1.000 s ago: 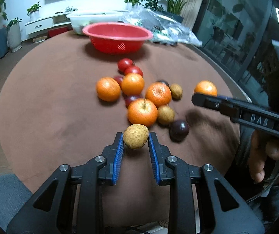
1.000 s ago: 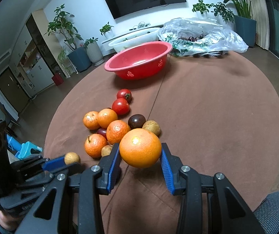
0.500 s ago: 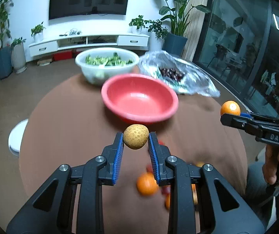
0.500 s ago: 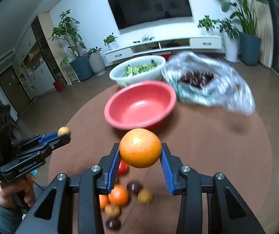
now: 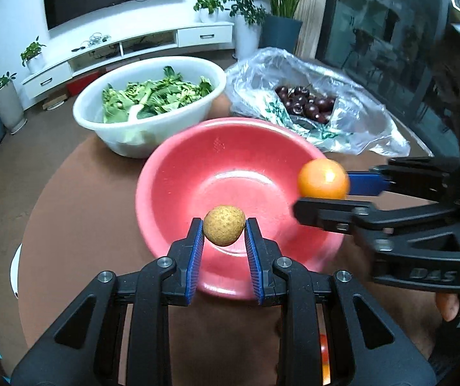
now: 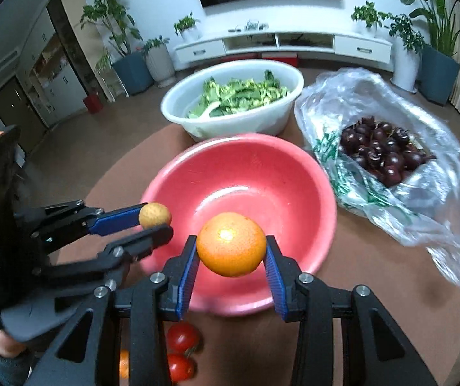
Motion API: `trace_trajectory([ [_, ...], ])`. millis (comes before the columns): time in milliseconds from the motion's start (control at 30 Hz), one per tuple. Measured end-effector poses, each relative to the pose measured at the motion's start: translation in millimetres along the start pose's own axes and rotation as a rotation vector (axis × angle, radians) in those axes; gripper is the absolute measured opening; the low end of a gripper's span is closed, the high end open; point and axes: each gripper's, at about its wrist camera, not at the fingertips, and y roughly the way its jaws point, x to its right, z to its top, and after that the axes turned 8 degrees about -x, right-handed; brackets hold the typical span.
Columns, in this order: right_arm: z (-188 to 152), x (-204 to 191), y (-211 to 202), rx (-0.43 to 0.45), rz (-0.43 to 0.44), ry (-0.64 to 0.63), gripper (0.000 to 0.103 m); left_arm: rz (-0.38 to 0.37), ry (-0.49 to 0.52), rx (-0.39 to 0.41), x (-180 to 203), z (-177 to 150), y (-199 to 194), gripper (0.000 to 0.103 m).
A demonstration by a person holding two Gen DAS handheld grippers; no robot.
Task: Organize fruits
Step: 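Carry both fruits over the red bowl and open both tools to drop them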
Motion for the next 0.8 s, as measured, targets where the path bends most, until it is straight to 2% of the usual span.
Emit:
trace_trajectory([
  [267,9,10,34,-0.072,-0.042,-0.008,0.043,0.050,0.054,-0.065,7,-3,34,0.024],
  [600,11,5,38,-0.073,-0.079,-0.054,0.044,0.079,0.074,-0.090,11,-3,46,0.026],
  [667,12,7,38,-0.080,-0.075,-0.050,0.044,0.087,0.070,-0.087,10,-2,46,0.031],
  [700,12,7,38,-0.079,-0.072,-0.049,0.044,0.081,0.069,-0.083,10,-2,46,0.040],
  [733,13,7,38,-0.077,-0.070,-0.050,0.046,0.076,0.071,-0.079,10,-2,45,0.048],
  [800,13,7,37,-0.072,-0.055,-0.048,0.055,0.081,0.078,-0.068,12,-3,42,0.056],
])
